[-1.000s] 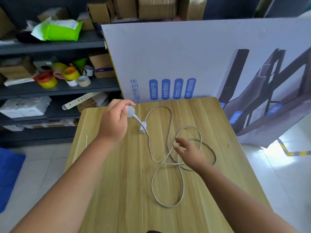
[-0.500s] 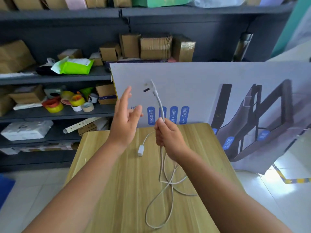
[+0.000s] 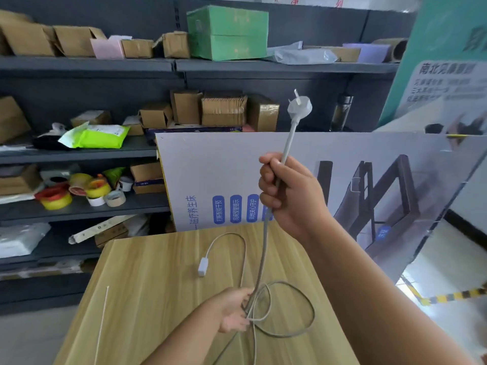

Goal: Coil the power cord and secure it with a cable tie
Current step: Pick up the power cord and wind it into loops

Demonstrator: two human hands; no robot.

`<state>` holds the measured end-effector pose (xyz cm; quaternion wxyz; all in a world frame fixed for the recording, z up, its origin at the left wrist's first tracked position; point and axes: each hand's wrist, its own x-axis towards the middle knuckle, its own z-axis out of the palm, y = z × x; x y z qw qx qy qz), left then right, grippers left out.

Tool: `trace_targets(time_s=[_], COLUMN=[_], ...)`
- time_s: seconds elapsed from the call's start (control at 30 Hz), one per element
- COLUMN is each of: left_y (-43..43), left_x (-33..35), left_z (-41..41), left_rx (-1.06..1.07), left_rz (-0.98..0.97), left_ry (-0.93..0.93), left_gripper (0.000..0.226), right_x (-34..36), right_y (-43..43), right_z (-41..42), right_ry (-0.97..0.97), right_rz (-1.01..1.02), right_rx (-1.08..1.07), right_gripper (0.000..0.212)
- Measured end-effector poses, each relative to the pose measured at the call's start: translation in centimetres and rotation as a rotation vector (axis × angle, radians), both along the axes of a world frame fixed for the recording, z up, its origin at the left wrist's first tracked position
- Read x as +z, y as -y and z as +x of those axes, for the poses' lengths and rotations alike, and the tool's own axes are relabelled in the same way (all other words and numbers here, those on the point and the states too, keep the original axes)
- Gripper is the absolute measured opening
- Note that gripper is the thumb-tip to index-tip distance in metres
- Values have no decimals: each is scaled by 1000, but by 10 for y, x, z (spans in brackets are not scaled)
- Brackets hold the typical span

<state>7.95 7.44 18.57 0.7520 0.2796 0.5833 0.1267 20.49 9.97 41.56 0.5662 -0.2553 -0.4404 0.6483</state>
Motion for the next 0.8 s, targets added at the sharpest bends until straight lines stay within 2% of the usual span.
trace_targets(time_s=[0.03,0.1,0.17,0.27,0.37,0.47,0.63,0.73,0.8], left_y=[-2,-9,-22,-37,-37,-32,-14,-5,-5], left_x=[-3,1,8,16,46,80,104,106,101], left_z=[3,8,7,-10,-26,-23,-8,-7,-11], left_rx=[126,458,685,856,810,732,633,533,453], left_rz=[-68,-79,-29,172,415,643,803,833,818], left_ry=[172,374,465,456,316,304,397,358,320], left_gripper=[41,20,31,59,72,81,45,43,40], right_x=[1,-2,-9,-38,-78,-110,-143,-143,-139], right_y=[3,9,11,9,3,3,12,16,15], right_z=[3,10,18,26,24,8,-28,-39,-40], right_ry=[23,54,144,357,447,540,622,575,646], right_rz=[2,-14,-41,-84,-122,-107,-24,-20,18], right_rx=[-4,-7,-56,-176,-218,-219,-48,-38,-56], right_gripper=[27,30,28,26,27,25,29,27,22])
